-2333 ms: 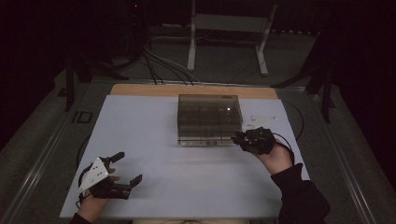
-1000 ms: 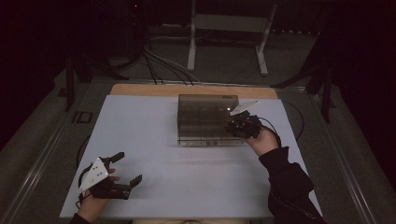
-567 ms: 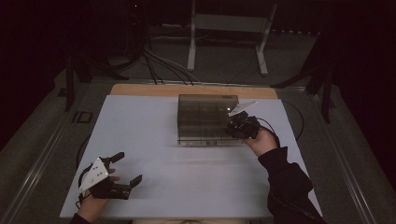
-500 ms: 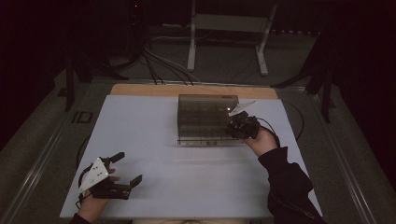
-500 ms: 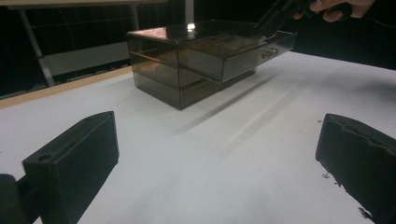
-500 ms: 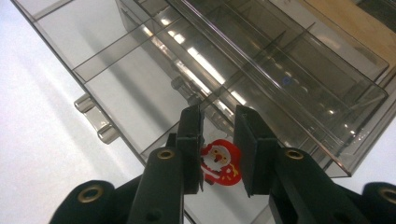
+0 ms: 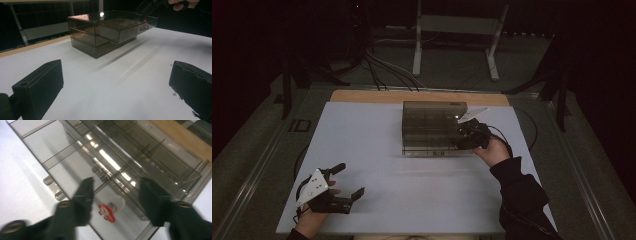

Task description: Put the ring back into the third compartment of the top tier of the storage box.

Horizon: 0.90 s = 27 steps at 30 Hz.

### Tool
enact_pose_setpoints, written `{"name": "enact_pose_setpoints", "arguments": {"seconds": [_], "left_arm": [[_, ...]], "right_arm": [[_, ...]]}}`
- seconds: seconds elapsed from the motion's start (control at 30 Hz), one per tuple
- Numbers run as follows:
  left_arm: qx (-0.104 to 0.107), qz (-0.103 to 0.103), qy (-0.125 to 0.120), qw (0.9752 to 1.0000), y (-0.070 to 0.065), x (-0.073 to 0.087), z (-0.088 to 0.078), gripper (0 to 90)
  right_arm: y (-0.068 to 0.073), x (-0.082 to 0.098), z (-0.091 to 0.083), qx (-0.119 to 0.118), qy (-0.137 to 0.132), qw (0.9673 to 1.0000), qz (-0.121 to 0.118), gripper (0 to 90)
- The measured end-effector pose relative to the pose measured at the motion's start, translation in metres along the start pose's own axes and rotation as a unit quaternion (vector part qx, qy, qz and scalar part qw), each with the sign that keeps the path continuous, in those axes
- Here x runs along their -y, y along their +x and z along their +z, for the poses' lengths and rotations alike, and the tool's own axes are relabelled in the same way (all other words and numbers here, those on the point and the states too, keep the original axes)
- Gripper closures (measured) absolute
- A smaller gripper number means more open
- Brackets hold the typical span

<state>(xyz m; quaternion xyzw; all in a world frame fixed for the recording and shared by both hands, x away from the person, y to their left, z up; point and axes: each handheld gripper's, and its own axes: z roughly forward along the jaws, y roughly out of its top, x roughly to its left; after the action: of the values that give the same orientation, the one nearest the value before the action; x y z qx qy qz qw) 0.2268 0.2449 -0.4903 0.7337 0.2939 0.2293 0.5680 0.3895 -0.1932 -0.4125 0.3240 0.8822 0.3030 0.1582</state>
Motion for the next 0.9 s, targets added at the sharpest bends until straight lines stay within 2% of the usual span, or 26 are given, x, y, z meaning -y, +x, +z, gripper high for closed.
{"name": "enact_pose_setpoints", "arguments": {"seconds": [0.13,0.27,0.57,0.9], "left_arm": [[0.0,0.0,0.0,1.0,0.0,0.0,0.0,0.2],[0.0,0.0,-0.001,1.0,0.0,0.0,0.0,0.2],[0.002,0.0,-0.001,1.0,0.0,0.0,0.0,0.2],[0.002,0.0,-0.001,1.0,0.0,0.0,0.0,0.2]], "right_arm": [[0.0,-0.001,-0.003,0.01,-0.007,0.9999,0.011,24.0],[0.001,0.0,-0.007,0.014,-0.015,0.9996,0.019,17.6],[0.005,0.007,-0.025,-0.01,-0.041,0.9989,0.022,3.5],[0.006,0.024,-0.035,-0.013,-0.051,0.998,0.036,0.0]]}}
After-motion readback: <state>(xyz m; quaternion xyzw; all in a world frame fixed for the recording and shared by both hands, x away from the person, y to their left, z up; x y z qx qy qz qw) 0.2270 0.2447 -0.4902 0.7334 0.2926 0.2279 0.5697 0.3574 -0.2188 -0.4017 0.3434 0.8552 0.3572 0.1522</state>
